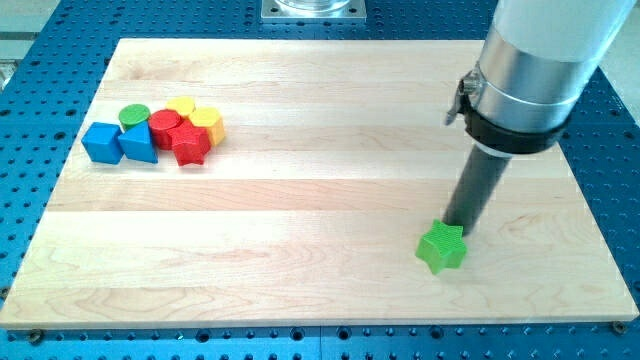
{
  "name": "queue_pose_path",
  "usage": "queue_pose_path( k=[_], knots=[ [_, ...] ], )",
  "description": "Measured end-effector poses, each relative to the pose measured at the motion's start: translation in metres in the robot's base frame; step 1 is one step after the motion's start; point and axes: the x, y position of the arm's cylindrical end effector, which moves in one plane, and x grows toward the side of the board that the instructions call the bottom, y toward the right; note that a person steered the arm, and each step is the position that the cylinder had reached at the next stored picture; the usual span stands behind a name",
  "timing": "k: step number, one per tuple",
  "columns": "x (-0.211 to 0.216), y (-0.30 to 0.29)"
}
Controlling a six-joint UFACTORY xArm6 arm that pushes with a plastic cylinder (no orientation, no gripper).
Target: Slightly push the green star up
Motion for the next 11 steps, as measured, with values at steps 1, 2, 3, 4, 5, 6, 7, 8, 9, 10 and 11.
queue_pose_path(
  k=[1, 2, 3, 4, 5, 6, 7, 8, 9, 10, 11],
  knots=[
    [0.009, -0.053],
    [0.047, 0.010],
    [0.050, 0.044],
    [0.063, -0.006],
    [0.098, -0.003],
    [0.098, 0.004],
    [0.098, 0.066],
    [0.098, 0.113],
    [0.094, 0.128],
    [0.083, 0.126],
    [0.072, 0.126]
  ],
)
